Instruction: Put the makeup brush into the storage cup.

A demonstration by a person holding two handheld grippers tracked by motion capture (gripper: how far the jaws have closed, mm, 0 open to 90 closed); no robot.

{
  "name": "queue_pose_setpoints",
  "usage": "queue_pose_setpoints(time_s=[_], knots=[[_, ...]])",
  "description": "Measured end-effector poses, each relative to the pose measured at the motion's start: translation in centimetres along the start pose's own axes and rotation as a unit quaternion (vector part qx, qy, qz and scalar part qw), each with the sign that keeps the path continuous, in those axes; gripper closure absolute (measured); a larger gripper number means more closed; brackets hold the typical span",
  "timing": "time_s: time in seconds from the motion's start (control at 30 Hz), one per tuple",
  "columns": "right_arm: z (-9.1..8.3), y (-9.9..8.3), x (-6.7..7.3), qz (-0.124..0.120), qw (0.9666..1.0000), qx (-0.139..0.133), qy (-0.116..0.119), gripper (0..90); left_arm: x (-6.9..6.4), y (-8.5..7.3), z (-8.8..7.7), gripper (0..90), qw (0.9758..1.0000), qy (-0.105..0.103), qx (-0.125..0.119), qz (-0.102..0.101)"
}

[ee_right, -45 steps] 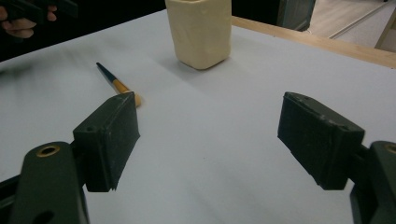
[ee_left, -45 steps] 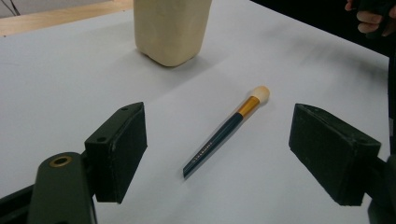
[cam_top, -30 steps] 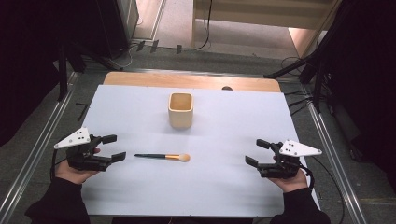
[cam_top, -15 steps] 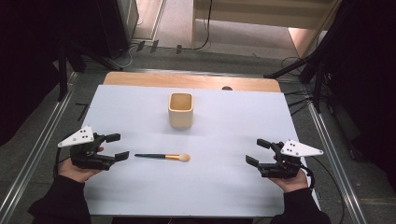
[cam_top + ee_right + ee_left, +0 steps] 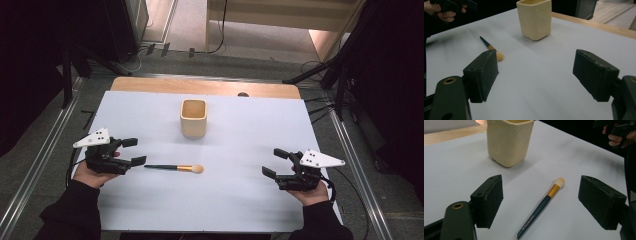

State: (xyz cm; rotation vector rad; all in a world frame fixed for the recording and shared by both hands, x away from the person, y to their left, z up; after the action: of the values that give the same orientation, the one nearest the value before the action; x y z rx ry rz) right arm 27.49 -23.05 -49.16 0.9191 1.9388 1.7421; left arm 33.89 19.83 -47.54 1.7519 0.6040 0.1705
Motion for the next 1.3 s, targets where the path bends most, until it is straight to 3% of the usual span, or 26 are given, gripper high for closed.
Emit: queue_pose_setpoints(time_s=[0.33,0.67,0.9,1.07,1.3], knots=[[0.0,0.0,0.0,0.006,1.0000,0.000,0.003,21.1,0.0,0.9,2.0,20.6,0.9997,-0.005,0.011,0.022],[0.1,-0.1,0.1,0.008,1.0000,0.004,0.003,21.2,-0.1,1.2,3.8,20.6,0.9993,-0.011,0.021,0.030],[0.1,-0.1,0.1,0.005,1.0000,0.005,0.006,21.2,-0.6,1.9,5.2,20.9,0.9988,-0.032,0.019,0.032],[0.1,-0.1,0.1,0.006,0.9999,0.006,0.008,21.2,-0.8,1.9,5.9,21.1,0.9979,-0.042,0.036,0.033],[0.2,-0.2,0.2,0.005,0.9999,0.009,0.009,21.2,-1.6,2.0,6.8,21.4,0.9942,-0.056,0.074,0.055]])
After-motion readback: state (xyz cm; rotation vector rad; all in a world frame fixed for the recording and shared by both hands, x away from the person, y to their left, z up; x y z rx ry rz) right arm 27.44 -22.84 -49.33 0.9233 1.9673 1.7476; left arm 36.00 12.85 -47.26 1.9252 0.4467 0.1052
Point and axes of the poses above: each handheld gripper's, and its own axes: z roughly forward along the jaws, y roughly out of its top, x roughly to its left, the point moved 8 cm from there along z, roughly forward along the jaws, and after that the axes turned 11 degrees about -x, right-handed, at the moved point
